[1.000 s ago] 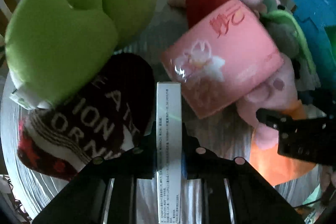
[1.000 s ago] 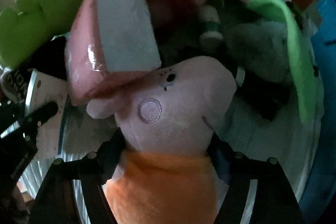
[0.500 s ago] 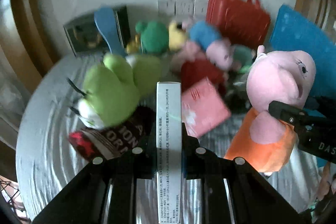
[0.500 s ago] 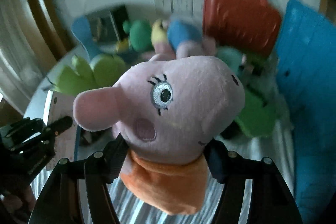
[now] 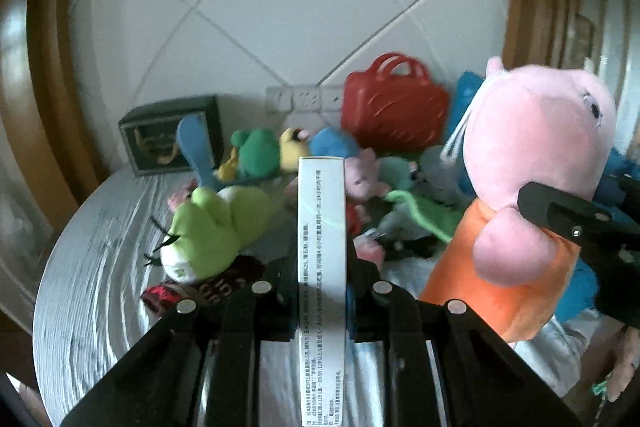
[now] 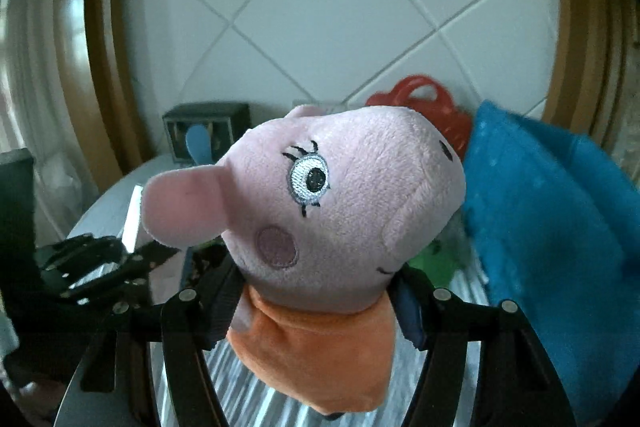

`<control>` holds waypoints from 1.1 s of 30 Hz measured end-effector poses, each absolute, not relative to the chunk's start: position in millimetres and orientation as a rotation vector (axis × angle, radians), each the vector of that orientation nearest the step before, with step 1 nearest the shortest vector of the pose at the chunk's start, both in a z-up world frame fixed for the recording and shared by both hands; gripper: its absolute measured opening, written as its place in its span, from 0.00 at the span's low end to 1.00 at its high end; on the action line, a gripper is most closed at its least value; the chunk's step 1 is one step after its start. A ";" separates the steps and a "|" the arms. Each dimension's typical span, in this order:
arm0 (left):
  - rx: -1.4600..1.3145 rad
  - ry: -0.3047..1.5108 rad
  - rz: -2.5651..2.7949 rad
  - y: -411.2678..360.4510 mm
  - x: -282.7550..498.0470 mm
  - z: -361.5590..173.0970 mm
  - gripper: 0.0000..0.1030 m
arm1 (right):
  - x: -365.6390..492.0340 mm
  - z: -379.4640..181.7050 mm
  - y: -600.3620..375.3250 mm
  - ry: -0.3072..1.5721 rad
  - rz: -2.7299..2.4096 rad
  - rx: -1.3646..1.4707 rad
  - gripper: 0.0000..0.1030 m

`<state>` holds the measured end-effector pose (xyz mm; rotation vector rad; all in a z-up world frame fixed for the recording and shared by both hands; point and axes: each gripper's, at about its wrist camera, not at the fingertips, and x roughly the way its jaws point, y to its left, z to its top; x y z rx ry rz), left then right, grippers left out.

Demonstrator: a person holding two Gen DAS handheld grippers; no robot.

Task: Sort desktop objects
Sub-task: 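Carry the white box and Peppa Pig plush into the blue crate and release both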

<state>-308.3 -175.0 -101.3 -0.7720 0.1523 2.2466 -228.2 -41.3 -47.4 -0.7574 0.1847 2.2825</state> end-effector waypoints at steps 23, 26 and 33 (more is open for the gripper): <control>-0.320 0.024 2.201 53.8 -39.1 67.9 0.16 | 105.5 120.5 85.2 0.012 2.273 -0.309 0.64; -0.348 0.103 2.132 115.7 -11.3 70.7 0.16 | 136.5 114.9 128.9 0.049 2.209 -0.351 0.64; -0.580 0.342 2.035 227.3 7.1 14.4 0.16 | 193.0 77.2 207.2 0.192 2.121 -0.470 0.64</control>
